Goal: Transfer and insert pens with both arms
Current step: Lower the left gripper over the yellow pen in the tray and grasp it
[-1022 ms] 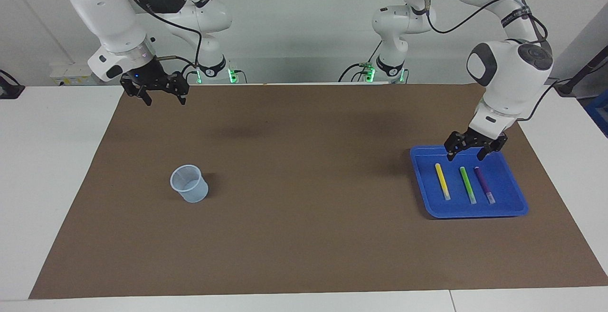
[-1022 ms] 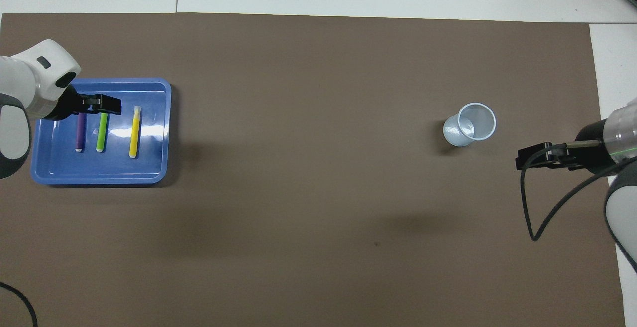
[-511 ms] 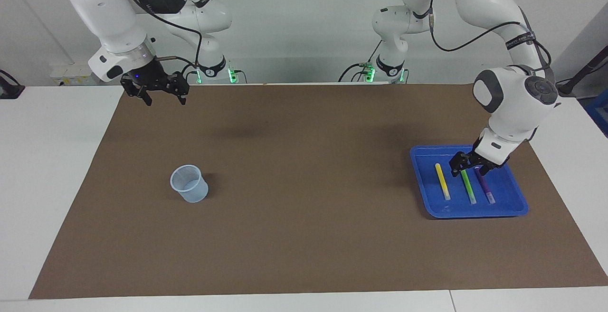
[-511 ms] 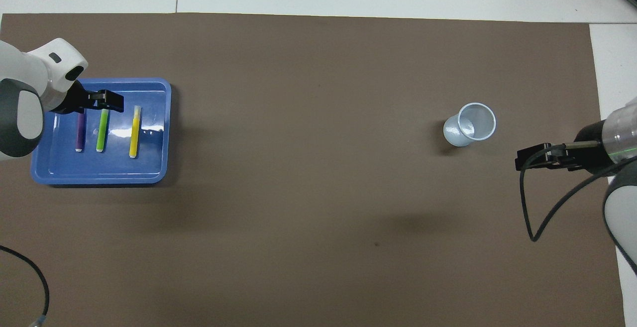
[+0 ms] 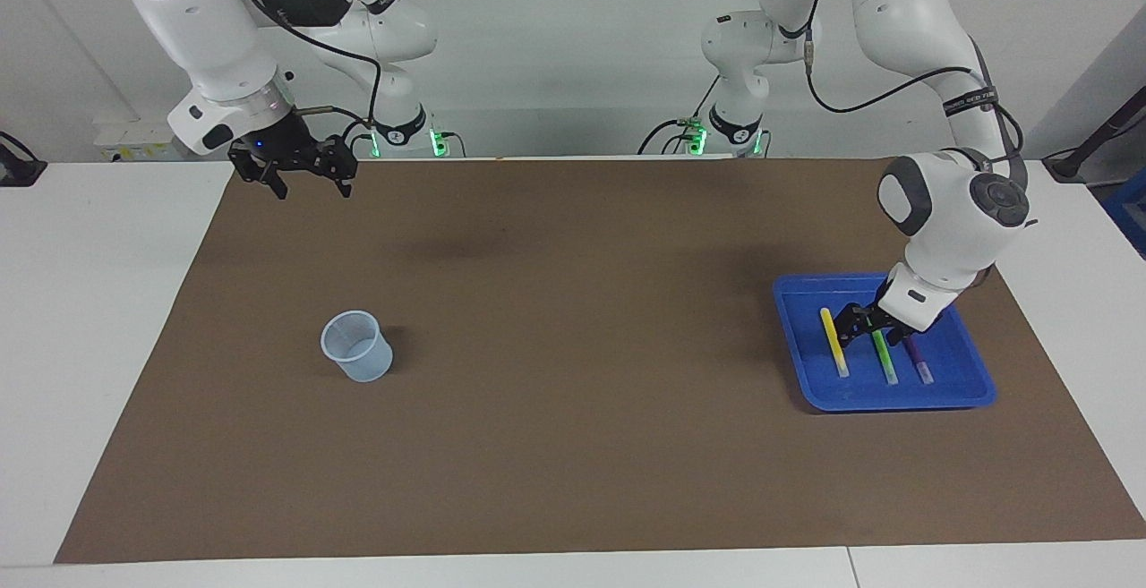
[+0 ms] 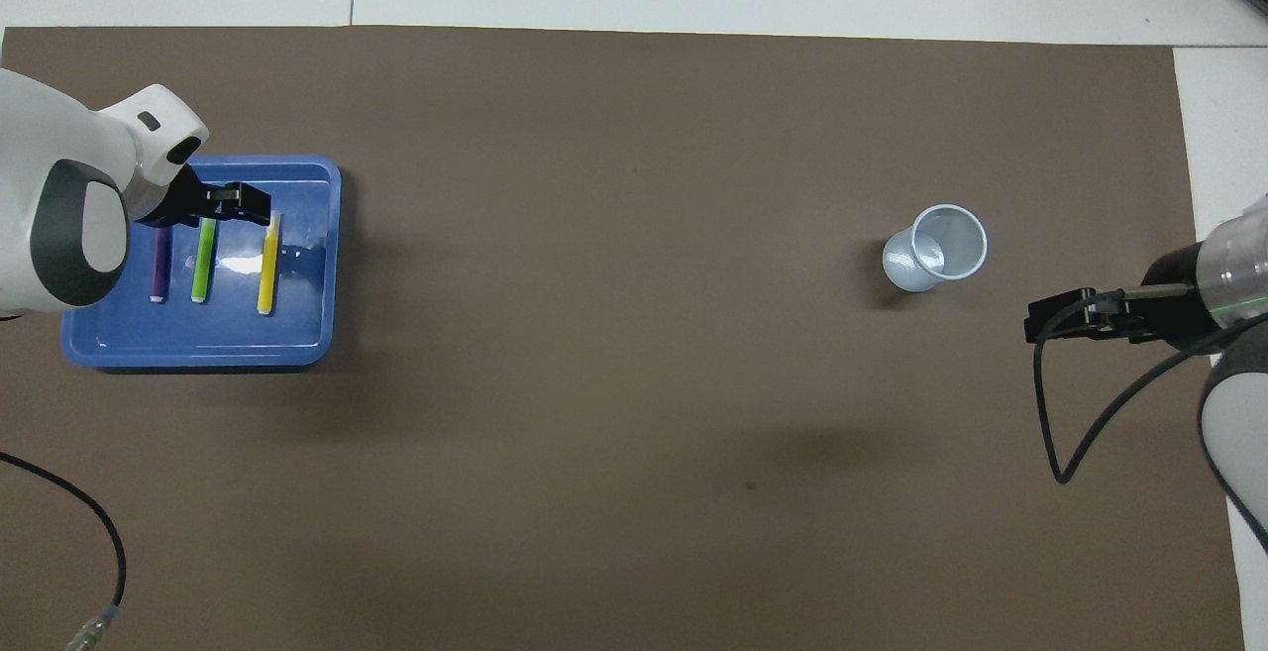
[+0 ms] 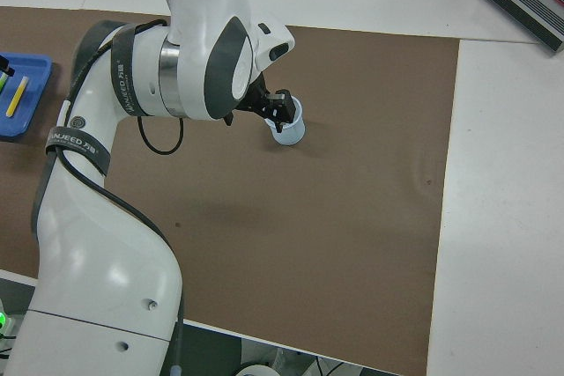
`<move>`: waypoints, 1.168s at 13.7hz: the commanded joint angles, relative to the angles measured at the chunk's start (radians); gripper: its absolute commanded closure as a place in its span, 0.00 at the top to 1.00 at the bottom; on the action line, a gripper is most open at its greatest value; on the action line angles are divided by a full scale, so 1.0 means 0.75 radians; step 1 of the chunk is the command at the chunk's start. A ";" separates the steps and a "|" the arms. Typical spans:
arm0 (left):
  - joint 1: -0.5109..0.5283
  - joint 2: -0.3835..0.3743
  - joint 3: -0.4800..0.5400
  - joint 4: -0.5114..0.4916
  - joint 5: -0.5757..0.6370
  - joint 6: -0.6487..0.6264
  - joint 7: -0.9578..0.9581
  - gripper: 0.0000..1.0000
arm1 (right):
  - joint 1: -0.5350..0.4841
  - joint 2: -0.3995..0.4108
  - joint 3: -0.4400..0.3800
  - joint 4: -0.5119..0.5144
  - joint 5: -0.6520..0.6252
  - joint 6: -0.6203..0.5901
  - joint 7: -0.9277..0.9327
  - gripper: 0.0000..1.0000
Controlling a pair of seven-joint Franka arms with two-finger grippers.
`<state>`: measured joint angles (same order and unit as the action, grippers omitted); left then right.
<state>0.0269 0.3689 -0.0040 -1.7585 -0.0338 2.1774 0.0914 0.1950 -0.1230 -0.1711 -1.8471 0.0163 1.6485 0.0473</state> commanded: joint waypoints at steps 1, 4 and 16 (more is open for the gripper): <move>-0.011 0.062 0.007 0.015 -0.022 0.079 0.019 0.85 | 0.006 -0.051 -0.005 -0.061 0.017 0.017 -0.016 1.00; -0.028 0.097 0.007 -0.005 -0.024 0.156 0.019 0.83 | 0.006 -0.051 -0.005 -0.063 0.017 0.015 -0.016 1.00; -0.028 0.097 0.003 -0.071 -0.022 0.186 0.023 0.00 | 0.006 -0.059 -0.005 -0.075 0.017 0.017 -0.016 1.00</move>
<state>0.0155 0.4570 -0.0094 -1.7982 -0.0369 2.3411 0.0921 0.1951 -0.1363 -0.1711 -1.8713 0.0163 1.6485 0.0473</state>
